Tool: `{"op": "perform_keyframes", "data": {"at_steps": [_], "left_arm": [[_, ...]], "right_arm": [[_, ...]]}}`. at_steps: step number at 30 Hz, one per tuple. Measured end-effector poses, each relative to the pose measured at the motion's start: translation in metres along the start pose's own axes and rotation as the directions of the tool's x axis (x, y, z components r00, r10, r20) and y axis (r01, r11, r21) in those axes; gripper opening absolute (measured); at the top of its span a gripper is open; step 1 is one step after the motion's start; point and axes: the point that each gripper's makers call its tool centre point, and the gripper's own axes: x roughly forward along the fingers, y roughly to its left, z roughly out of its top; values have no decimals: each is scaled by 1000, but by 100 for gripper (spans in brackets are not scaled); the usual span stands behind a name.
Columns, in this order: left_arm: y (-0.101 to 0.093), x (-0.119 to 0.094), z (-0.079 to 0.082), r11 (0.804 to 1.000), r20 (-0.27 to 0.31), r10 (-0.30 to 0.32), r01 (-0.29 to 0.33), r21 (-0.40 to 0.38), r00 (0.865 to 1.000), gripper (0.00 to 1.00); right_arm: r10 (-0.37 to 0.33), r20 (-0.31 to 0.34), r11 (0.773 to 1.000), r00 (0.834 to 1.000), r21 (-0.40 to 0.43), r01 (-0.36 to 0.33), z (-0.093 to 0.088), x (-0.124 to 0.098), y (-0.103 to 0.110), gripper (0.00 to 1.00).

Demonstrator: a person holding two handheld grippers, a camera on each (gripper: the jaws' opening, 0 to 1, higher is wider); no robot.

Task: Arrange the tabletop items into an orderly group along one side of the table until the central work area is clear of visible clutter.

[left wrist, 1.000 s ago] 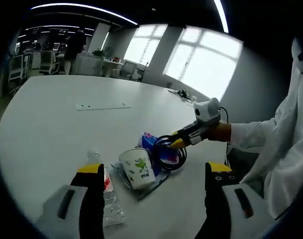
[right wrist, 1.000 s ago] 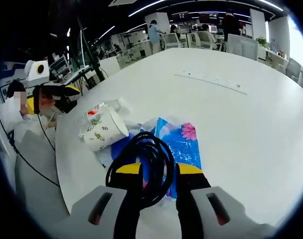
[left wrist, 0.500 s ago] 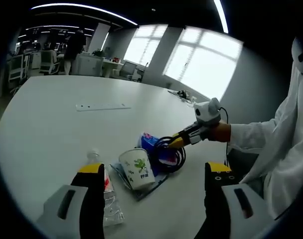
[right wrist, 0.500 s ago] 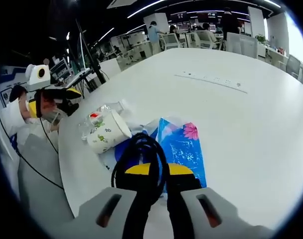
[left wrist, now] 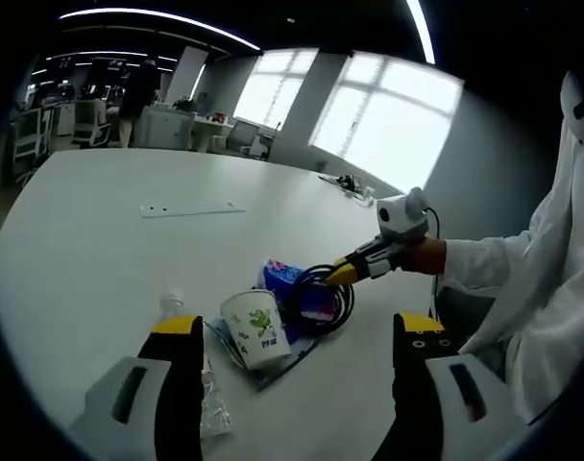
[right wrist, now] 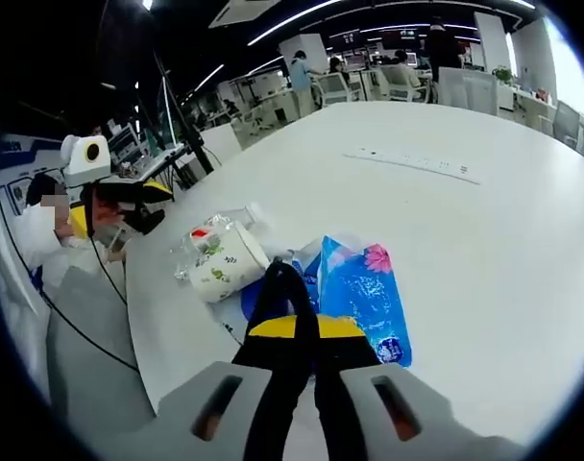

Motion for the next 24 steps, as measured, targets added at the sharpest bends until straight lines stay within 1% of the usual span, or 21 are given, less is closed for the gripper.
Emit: {"op": "perform_keyframes", "data": {"at_steps": [2, 7, 14, 19, 24], "left_arm": [[-2, 0, 0, 1000, -2, -3, 3, 2, 1000, 82], [-5, 1, 1, 1000, -2, -10, 10, 6, 1000, 82], [-11, 3, 3, 1000, -1, -23, 23, 11, 1000, 81], [-17, 7, 5, 999, 1, -33, 33, 20, 999, 81], [-22, 11, 5, 999, -2, -40, 40, 25, 999, 81]], "right_arm": [[3, 3, 1000, 1000, -1, -3, 0, -1, 1, 1], [26, 33, 1000, 999, 16, -26, 5, -6, 7, 0], [43, 44, 999, 998, 13, -43, 7, -12, 12, 0], [53, 65, 998, 996, 31, -55, 12, -20, 15, 0], [69, 86, 997, 994, 25, -72, 17, -31, 22, 0]]}}
